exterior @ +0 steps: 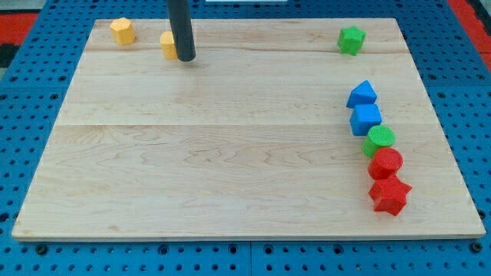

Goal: Slide the yellow heart towards the top left

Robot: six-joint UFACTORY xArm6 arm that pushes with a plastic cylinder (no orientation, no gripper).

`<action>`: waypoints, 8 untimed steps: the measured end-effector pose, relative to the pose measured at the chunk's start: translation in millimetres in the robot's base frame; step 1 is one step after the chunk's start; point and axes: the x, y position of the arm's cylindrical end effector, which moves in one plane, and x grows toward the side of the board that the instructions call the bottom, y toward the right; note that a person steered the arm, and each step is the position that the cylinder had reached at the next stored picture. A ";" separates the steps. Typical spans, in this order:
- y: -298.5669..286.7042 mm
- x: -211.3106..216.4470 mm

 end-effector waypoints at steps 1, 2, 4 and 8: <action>40.2 0.0; 41.7 0.0; 72.1 -16.5; -37.7 -37.2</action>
